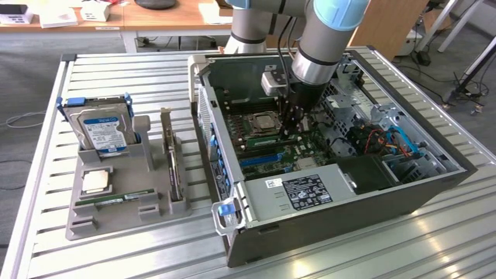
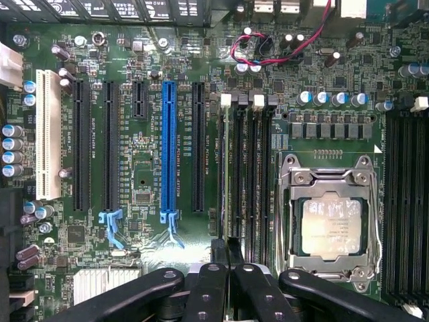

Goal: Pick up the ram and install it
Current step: 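Insert the ram into the slot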

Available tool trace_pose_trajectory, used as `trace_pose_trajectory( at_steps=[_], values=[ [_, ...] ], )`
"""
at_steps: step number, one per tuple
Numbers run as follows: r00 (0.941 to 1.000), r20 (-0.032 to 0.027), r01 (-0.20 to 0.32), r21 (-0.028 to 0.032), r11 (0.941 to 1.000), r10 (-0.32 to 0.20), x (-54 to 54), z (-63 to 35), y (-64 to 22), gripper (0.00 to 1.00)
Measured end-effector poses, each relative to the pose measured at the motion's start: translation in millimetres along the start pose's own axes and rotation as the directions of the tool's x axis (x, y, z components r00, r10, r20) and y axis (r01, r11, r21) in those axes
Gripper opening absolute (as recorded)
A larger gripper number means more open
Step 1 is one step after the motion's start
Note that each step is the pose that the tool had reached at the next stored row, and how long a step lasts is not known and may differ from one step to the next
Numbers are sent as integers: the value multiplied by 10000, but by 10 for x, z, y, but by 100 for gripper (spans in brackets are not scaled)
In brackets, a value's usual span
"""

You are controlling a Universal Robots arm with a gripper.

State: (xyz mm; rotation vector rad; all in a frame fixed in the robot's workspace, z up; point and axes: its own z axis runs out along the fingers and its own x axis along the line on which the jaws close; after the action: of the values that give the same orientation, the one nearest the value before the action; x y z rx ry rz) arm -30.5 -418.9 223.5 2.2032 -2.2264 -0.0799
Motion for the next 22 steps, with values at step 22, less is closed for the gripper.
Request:
trace_pose_trajectory(
  at_steps=[22],
  values=[
    [10000,2,0,1,10000,0,0,1,0,31]
  ],
)
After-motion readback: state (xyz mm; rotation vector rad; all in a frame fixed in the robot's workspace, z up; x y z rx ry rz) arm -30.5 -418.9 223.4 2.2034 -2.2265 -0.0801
